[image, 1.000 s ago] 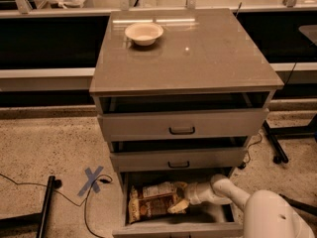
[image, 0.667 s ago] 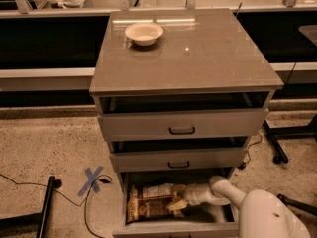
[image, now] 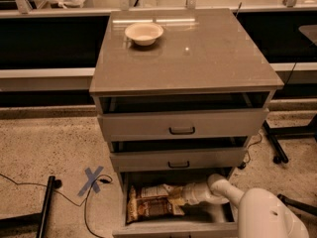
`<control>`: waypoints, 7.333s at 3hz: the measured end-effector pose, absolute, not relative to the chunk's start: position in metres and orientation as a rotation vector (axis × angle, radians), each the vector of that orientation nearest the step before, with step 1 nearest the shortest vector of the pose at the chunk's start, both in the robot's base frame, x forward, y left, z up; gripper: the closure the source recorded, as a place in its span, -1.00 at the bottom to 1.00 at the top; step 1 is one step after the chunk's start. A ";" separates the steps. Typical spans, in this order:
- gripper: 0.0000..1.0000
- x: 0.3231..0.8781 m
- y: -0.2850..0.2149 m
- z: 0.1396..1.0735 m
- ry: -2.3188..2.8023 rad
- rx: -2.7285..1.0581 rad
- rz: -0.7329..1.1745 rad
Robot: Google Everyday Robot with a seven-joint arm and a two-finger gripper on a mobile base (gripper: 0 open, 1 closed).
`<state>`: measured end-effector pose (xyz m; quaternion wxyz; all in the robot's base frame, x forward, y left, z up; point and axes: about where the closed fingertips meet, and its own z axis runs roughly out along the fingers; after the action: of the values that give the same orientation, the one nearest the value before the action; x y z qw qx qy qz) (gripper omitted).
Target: Pick brown chip bag from top drawer and place on counter
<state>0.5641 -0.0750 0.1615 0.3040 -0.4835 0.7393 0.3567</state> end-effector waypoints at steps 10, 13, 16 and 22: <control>1.00 0.459 -0.258 0.981 0.970 -1.644 0.205; 1.00 0.518 -0.227 1.011 0.906 -1.639 0.203; 1.00 0.687 -0.186 0.986 0.906 -1.540 0.216; -1.00 0.741 -0.196 1.006 0.977 -1.454 0.125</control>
Offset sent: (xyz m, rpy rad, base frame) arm -0.0488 -0.0553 0.2082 0.2940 -0.8540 0.0860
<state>0.7412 -0.1964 1.0060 0.6386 -0.6371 0.4282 0.0548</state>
